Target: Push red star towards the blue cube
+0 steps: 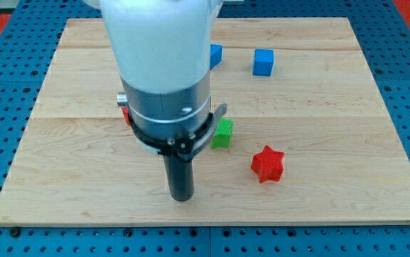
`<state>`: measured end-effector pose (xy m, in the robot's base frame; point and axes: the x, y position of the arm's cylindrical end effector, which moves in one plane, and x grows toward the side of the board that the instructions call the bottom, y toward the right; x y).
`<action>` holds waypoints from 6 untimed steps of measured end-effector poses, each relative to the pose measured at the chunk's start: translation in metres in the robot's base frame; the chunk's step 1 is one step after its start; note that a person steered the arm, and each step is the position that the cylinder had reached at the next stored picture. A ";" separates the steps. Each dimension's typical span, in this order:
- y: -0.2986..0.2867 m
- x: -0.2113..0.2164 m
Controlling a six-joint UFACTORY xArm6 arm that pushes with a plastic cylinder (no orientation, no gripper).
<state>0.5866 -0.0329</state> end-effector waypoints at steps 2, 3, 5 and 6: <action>0.076 -0.005; 0.126 -0.027; 0.148 -0.092; 0.141 -0.109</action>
